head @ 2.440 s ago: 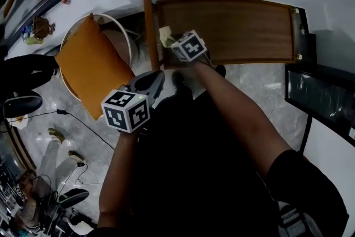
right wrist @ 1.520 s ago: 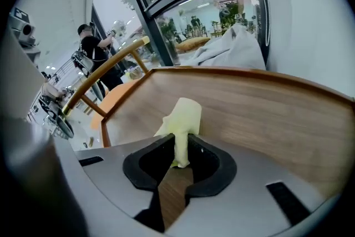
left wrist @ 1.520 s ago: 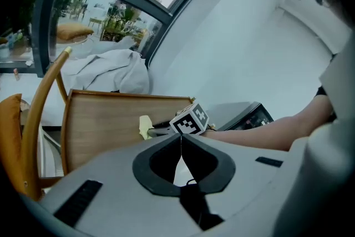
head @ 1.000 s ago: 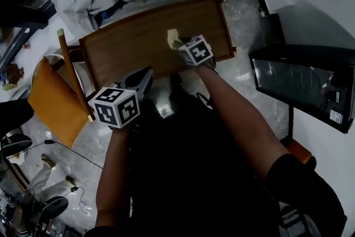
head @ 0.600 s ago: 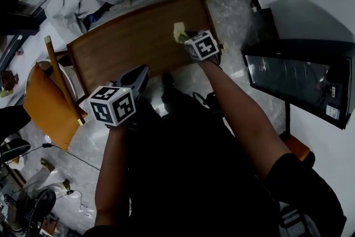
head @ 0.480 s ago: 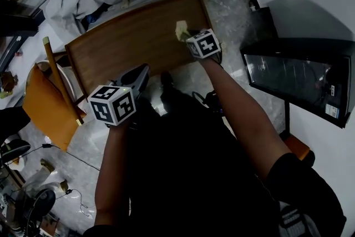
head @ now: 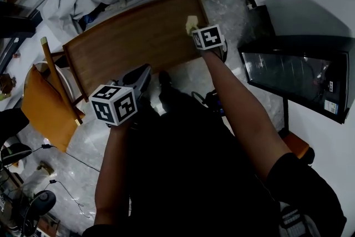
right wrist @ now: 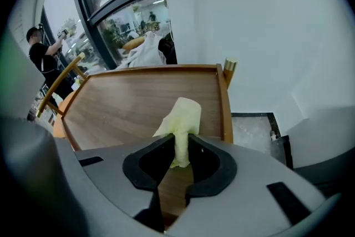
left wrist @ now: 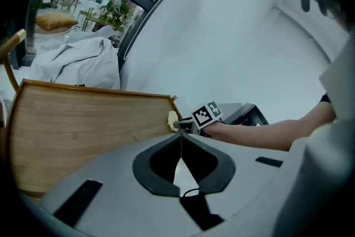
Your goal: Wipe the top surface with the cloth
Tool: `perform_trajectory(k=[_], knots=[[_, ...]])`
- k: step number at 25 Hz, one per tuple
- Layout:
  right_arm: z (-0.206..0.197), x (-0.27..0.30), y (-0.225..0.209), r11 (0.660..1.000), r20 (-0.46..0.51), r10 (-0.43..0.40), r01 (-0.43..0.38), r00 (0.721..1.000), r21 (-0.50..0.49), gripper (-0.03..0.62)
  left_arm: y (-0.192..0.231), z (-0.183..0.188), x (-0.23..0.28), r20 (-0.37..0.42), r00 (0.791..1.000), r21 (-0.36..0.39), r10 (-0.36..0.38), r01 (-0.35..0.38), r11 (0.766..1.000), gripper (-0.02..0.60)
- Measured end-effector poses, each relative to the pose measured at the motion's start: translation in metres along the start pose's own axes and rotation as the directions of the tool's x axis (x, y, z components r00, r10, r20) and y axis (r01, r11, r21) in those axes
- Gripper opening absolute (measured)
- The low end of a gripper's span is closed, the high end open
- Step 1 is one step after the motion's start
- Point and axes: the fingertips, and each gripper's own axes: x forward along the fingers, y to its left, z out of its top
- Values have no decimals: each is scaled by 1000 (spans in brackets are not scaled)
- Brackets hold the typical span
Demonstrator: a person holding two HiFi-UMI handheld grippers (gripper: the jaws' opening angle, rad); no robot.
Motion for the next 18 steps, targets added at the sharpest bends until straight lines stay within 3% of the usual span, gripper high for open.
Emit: perform_trajectory(k=[7, 11, 14, 18], knots=[[3, -3, -18, 986, -26, -164, 164, 986, -13, 78, 6, -13, -20, -5, 1000, -3, -1, 1, 1000, 14], [5, -6, -30, 975, -63, -217, 220, 974, 43, 78, 22, -11, -47, 37, 999, -13, 18, -18, 1000, 14], [12, -10, -17, 987, -19, -157, 157, 987, 45, 74, 41, -10, -80, 81, 996, -44, 25, -22, 999, 14], [54, -24, 71, 983, 146, 27, 0, 989, -182, 72, 71, -16, -125, 66, 997, -90, -39, 45, 995, 12]])
